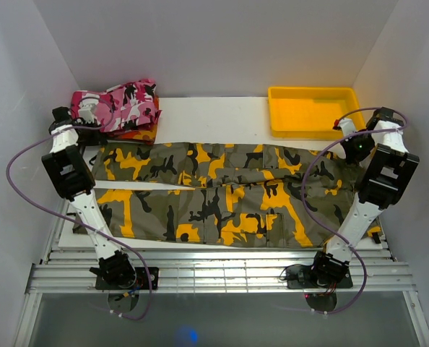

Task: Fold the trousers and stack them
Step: Fold the trousers

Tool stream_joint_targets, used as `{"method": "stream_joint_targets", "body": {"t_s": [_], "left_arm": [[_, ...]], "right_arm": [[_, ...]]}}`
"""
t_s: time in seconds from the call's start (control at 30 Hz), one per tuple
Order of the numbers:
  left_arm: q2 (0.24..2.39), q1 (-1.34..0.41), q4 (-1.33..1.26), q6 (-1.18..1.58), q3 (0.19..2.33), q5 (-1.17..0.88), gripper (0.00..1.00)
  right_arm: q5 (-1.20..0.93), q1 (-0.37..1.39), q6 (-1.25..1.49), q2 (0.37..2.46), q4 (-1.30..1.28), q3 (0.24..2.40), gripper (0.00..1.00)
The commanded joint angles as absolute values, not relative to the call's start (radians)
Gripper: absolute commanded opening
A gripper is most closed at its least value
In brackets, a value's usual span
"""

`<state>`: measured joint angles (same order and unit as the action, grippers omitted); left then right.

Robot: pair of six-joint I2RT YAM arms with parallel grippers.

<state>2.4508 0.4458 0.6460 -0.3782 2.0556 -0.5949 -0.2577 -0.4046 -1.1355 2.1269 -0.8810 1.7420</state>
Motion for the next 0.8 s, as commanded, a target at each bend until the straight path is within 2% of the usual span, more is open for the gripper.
{"method": "stream_joint_targets", "body": {"t_s": [0.0, 0.2, 0.77], "left_arm": [[2.404, 0.454, 0.701, -0.354, 2.043, -0.594, 0.0], [2.301, 0.515, 0.664, -0.331, 2.054, -0.684, 0.0], [1.978, 0.802, 0.633, -0.549, 1.643, -1.09, 0.0]], "right_arm": [[-0.308, -0.397, -1.158, 2.036, -0.858, 1.717, 0.08], [-0.353, -0.417, -1.144, 1.961, -0.819, 1.701, 0.08], [-0.558, -0.595, -1.285, 1.635, -0.726, 1.387, 0.08]]}}
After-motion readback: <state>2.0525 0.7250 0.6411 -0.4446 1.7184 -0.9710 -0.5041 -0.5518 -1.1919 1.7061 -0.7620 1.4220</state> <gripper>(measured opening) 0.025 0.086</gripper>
